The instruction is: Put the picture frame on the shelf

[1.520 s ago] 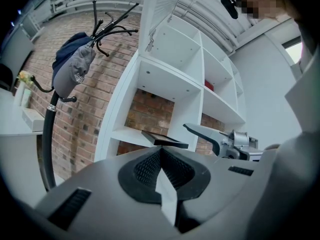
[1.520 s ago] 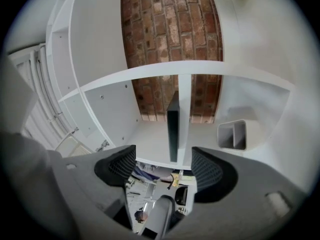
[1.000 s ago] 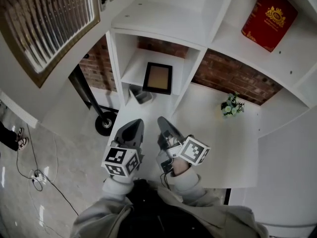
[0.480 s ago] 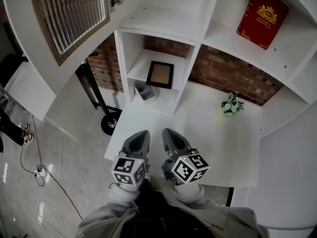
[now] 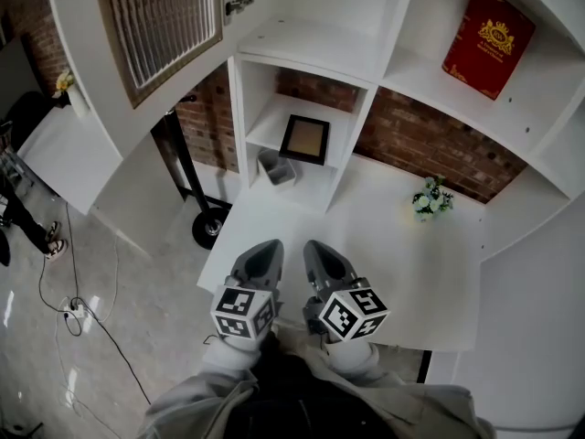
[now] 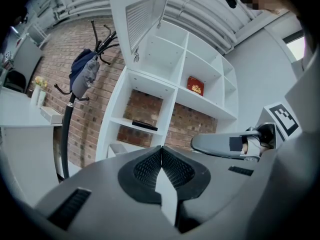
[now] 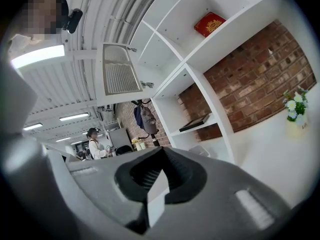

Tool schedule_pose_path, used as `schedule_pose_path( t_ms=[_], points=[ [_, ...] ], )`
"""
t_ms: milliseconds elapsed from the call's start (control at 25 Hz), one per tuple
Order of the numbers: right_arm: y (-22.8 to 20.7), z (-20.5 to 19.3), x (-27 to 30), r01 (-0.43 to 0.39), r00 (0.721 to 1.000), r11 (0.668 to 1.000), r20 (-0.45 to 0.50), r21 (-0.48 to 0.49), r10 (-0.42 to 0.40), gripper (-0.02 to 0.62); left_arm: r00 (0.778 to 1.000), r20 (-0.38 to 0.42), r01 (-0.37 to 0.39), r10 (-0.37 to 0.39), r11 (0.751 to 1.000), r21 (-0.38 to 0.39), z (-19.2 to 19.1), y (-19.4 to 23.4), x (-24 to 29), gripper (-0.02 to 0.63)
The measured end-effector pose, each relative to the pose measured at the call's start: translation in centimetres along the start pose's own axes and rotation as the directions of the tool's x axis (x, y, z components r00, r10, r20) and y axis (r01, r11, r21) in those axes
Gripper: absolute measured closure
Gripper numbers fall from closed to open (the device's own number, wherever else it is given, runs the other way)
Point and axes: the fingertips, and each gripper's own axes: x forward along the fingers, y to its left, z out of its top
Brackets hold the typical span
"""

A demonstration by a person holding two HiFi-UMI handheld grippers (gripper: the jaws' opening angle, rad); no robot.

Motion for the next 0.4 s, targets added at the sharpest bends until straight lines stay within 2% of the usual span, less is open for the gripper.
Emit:
schedule_pose_path(
  t_ms=[400],
  points=[
    [1.4, 0.4, 1.0, -0.021, 1.000, 1.000, 0.007, -0.013, 0.021, 0.597, 0.999, 0.035, -0.006, 0.006, 1.000, 0.006, 1.0, 1.0, -0.3, 0.601]
  ],
)
